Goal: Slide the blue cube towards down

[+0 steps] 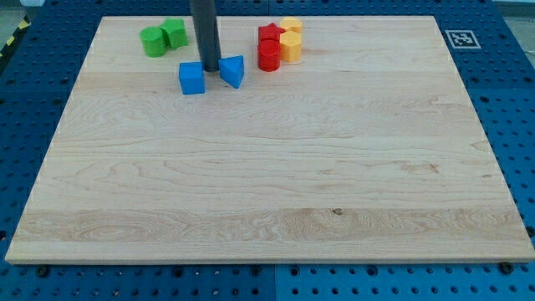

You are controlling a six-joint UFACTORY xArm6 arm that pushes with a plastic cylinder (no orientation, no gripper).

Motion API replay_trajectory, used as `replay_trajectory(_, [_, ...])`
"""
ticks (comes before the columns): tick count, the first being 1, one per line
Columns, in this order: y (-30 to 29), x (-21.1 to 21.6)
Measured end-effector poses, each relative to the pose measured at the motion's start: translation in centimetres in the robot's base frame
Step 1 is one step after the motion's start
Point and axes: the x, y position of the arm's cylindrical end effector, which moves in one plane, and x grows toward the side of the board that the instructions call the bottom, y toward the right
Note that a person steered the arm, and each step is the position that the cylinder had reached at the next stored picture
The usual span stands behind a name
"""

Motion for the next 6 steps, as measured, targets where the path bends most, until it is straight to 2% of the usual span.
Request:
replay_trajectory(1, [-0.5, -2.6])
replay_trajectory(2, [-1.6, -1.5])
replay_trajectory(3, [-2.3, 4.1])
replay_trajectory(4, [-2.3, 7.4])
replay_trajectory(5, [-2.5, 6.8])
replay_trajectory(6, [-2.0, 0.4])
